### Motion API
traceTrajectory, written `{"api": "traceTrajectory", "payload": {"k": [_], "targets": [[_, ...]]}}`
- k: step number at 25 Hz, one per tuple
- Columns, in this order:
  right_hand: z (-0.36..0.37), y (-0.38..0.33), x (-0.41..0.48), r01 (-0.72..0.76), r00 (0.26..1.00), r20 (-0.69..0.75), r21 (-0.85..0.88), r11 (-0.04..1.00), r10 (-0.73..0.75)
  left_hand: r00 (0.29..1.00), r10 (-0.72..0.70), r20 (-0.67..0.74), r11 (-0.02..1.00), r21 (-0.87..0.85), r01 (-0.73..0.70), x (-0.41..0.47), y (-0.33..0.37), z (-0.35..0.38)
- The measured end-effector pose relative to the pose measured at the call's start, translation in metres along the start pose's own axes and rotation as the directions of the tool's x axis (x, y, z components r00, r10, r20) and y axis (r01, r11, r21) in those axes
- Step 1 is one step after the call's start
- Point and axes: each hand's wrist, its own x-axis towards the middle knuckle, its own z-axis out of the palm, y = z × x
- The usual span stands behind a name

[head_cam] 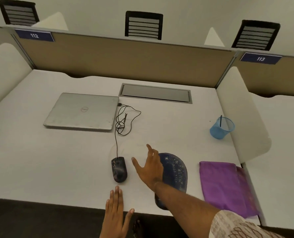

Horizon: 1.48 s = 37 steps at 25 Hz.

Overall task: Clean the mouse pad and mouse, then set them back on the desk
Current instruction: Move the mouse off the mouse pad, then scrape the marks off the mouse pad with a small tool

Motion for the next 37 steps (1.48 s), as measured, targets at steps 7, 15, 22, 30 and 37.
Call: {"api": "traceTrajectory", "payload": {"k": [7, 15, 22, 30, 37], "targets": [[-0.122, 0.101, 0.085, -0.098, 0.934, -0.344, 0.022, 0.995, 0.099, 0.978, 0.151, 0.141, 0.965, 0.196, -0.177, 0.021, 0.040, 0.023], [-0.260, 0.199, 0.171, -0.310, 0.860, -0.427, 0.000, 0.951, 0.280, 0.980, 0.106, 0.167, 0.983, 0.133, -0.129, 0.034, 0.068, 0.044], [-0.273, 0.232, 0.208, -0.303, 0.936, -0.199, -0.045, 0.952, 0.289, 0.973, 0.061, 0.224, 0.993, 0.086, -0.082, 0.037, 0.075, 0.036], [-0.269, 0.249, 0.243, -0.184, 0.977, -0.117, -0.044, 0.982, 0.178, 0.992, -0.036, 0.120, 0.957, 0.290, 0.000, 0.036, 0.084, 0.033], [-0.267, 0.260, 0.242, -0.094, 0.978, -0.189, -0.037, 0.995, 0.085, 0.965, -0.080, 0.252, 0.984, 0.176, 0.036, 0.013, 0.092, 0.026]]}}
